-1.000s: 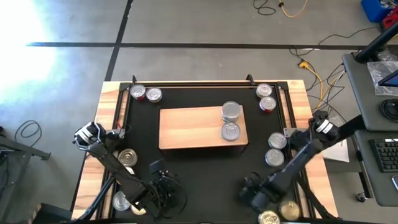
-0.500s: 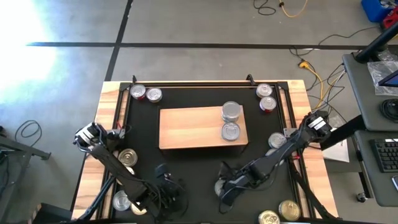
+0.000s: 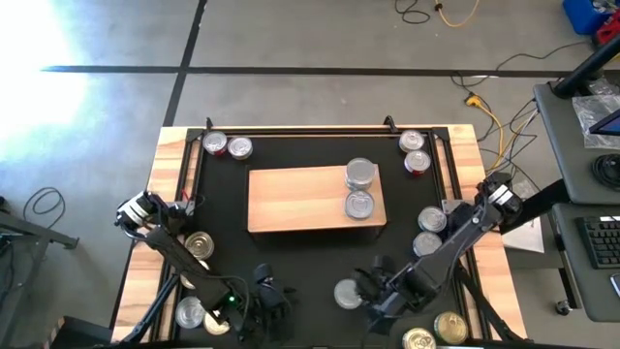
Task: Stack canned seafood by type on shelf
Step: Stack the green blue tuna can on top of the green blue tuna can on the shelf
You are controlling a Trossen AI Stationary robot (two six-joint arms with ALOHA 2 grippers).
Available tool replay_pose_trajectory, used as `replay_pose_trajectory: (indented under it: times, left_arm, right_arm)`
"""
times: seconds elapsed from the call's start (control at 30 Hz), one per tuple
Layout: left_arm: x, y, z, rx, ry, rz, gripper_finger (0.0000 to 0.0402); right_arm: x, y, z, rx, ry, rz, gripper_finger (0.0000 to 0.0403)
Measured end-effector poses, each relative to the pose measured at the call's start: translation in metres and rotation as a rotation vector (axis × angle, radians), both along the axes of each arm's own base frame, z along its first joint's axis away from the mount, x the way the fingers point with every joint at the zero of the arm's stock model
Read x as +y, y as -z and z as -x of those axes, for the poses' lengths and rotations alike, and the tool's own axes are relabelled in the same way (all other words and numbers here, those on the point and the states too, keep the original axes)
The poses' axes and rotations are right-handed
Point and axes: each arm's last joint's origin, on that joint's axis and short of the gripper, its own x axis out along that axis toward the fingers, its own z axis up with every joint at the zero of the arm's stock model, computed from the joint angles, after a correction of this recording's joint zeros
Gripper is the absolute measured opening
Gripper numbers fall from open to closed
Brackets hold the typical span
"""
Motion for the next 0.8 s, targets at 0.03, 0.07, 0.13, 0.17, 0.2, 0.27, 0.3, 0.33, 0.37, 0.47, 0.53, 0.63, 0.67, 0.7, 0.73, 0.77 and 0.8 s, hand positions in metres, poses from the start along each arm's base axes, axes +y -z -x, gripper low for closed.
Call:
replay_pose_trajectory:
  times: [0.03,0.07,0.13,0.17,0.2,0.27,0.3,0.33,0.37,0.47,0.53,0.63,0.67,0.7,0.73,0.77,0.8]
  left_arm:
    - [0.003,0.001,-0.003,0.009,0.002,0.015,0.0157]
    - [0.005,0.002,-0.007,0.015,-0.002,0.025,0.017]
    - [0.01,0.005,-0.013,0.023,-0.019,0.025,0.0195]
    - [0.012,0.007,-0.017,0.021,-0.029,0.027,0.0208]
    - [0.014,0.008,-0.02,0.018,-0.036,0.028,0.022]
    - [0.017,0.009,-0.025,0.005,-0.051,0.041,0.0244]
    - [0.018,0.009,-0.026,-0.001,-0.056,0.048,0.0255]
    - [0.019,0.009,-0.028,-0.005,-0.059,0.051,0.0266]
    - [0.019,0.009,-0.028,-0.009,-0.06,0.055,0.0277]
    - [0.017,0.012,-0.03,-0.014,-0.06,0.06,0.0303]
    - [0.017,0.015,-0.03,-0.01,-0.065,0.063,0.0317]
    - [0.018,0.024,-0.035,0.029,-0.051,0.083,0.0332]
    - [0.019,0.028,-0.036,0.048,-0.042,0.089,0.0336]
    - [0.019,0.032,-0.038,0.067,-0.031,0.099,0.0338]
    - [0.02,0.035,-0.039,0.082,-0.024,0.105,0.034]
    - [0.02,0.039,-0.04,0.097,-0.01,0.104,0.034]
    - [0.02,0.042,-0.04,0.11,0.005,0.099,0.0341]
  right_arm:
    - [-0.001,0.004,0.003,0.039,0.019,0.0,0.022]
    - [-0.003,0.01,0.008,0.081,0.034,0.006,0.0234]
    - [-0.006,0.019,0.012,0.118,0.065,0.015,0.0264]
    - [-0.006,0.023,0.014,0.123,0.079,0.012,0.0278]
    - [-0.007,0.026,0.015,0.124,0.095,0.007,0.0292]
    - [-0.007,0.031,0.017,0.132,0.105,-0.009,0.032]
    - [-0.006,0.033,0.018,0.133,0.102,-0.025,0.0333]
    - [-0.005,0.035,0.018,0.135,0.098,-0.044,0.0345]
    - [-0.005,0.038,0.019,0.136,0.099,-0.064,0.0355]
    - [-0.005,0.047,0.019,0.13,0.106,-0.099,0.0377]
    - [-0.005,0.056,0.018,0.091,0.081,-0.084,0.0382]
    - [-0.002,0.07,0.02,-0.033,0.028,0.004,0.0384]
    - [0.0,0.073,0.02,-0.076,-0.001,0.025,0.0384]
    - [0.002,0.077,0.022,-0.115,-0.033,0.046,0.0384]
    - [0.002,0.081,0.023,-0.149,-0.054,0.065,0.0384]
    - [0.002,0.085,0.024,-0.174,-0.065,0.08,0.0384]
    - [0.001,0.09,0.026,-0.192,-0.067,0.087,0.0384]
